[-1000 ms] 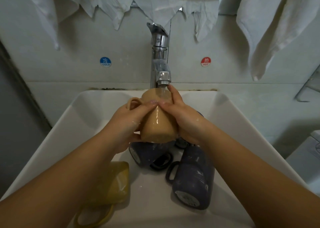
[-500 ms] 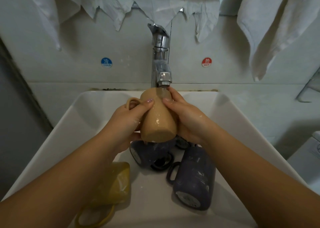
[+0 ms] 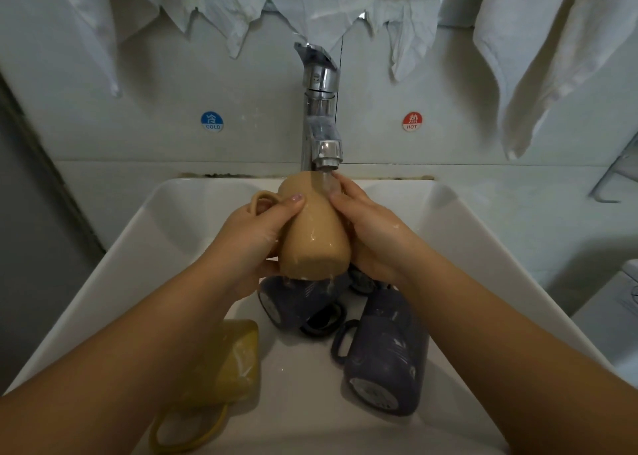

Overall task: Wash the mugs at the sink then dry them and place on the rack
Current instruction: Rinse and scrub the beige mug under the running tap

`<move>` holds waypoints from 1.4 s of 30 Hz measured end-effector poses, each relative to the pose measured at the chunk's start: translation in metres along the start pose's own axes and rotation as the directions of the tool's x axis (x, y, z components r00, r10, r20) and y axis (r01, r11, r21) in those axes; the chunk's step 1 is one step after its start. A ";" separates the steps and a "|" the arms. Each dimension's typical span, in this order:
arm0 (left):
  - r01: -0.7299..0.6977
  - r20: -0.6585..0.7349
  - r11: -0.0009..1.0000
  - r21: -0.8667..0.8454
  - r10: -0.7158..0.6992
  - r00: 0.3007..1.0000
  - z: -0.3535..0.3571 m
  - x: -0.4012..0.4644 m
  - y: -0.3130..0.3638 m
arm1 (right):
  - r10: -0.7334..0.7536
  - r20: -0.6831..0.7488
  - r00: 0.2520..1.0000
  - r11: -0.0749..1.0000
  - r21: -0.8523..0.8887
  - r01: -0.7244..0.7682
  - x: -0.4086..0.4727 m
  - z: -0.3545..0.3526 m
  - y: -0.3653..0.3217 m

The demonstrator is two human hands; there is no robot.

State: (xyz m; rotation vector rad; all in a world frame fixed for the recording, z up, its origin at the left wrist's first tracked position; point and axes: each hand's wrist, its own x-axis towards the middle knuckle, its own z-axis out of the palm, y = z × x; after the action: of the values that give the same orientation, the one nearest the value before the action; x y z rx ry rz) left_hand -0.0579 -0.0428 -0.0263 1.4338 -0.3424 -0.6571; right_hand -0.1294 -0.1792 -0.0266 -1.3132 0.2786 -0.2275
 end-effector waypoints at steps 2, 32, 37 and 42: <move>0.022 0.009 0.999 -0.029 -0.022 1.000 -0.002 0.001 0.003 | 0.001 0.078 0.997 1.000 0.025 -0.003 -0.003 -0.002 -0.001; 0.084 -0.022 0.994 -0.067 -0.086 0.996 0.008 0.003 -0.003 | 0.009 -0.140 0.990 0.901 -0.427 -0.069 0.003 0.006 0.007; 0.192 0.101 0.970 -0.147 -0.179 0.979 -0.002 0.002 0.003 | 0.006 -0.041 0.999 0.904 -0.428 -0.023 -0.004 -0.002 0.000; 0.157 0.034 0.982 -0.104 -0.154 0.988 -0.002 0.002 0.004 | -0.020 0.049 0.999 0.795 -0.605 0.046 -0.006 0.004 0.001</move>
State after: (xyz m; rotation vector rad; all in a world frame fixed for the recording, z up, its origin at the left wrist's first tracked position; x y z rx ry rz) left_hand -0.0543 -0.0419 -0.0232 1.3598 -0.2132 -0.8092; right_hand -0.1341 -0.1737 -0.0258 -1.9654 0.3077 -0.1421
